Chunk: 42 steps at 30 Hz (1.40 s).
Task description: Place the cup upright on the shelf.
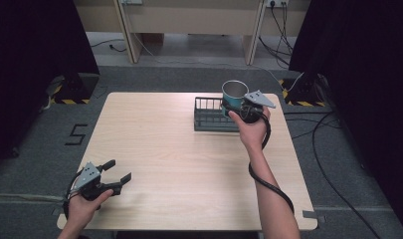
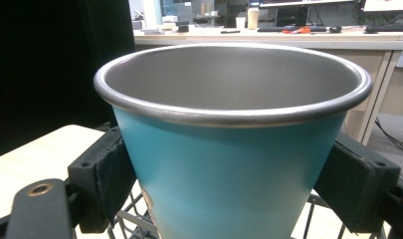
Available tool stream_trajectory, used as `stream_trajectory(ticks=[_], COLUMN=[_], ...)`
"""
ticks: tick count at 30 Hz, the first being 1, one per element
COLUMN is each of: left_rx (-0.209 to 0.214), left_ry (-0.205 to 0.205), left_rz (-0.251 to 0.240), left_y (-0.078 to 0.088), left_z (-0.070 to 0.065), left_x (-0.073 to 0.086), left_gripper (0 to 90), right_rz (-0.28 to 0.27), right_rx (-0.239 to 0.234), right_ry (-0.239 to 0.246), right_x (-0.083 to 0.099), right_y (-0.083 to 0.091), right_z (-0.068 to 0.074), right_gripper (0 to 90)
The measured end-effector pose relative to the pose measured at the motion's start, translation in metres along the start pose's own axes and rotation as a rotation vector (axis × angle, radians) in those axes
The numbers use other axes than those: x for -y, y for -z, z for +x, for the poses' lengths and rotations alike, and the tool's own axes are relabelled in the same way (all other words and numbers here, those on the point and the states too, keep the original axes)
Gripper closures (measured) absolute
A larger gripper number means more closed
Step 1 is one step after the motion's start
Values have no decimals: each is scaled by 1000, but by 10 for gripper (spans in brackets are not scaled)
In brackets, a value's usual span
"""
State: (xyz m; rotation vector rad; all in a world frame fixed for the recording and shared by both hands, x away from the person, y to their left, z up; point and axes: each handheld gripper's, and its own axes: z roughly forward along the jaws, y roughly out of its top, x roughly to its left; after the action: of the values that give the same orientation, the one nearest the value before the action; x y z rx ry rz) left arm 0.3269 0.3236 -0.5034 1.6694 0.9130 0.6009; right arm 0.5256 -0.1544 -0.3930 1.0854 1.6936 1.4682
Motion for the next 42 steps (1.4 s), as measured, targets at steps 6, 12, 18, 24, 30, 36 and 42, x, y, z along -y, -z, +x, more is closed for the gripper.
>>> stream_trajectory(ticks=[6,12,18,24,30,36,42], left_rx=[1,0,0,0,1,2,3], left_ry=[-1,1,2,2,3,3,4], left_rz=[0,-3,-4,-5,-5,-6,-6], left_y=[0,0,1,1,1,1,1], left_z=[0,0,0,0,0,0,0], left_x=[0,0,0,0,0,0,0], left_gripper=[155,155,156,156,156,157,157], right_rz=[3,9,17,30,40,47,56], right_rx=[8,10,16,27,38,46,54], right_ry=[-1,4,5,-2,-15,-17,-13], right_x=[-3,-5,-5,-4,-2,-1,0], right_y=[-4,-9,-14,-20,-25,-29,-35], right_z=[-2,-2,-2,-4,-7,-7,-7], right_gripper=[172,173,173,173,173,172,172])
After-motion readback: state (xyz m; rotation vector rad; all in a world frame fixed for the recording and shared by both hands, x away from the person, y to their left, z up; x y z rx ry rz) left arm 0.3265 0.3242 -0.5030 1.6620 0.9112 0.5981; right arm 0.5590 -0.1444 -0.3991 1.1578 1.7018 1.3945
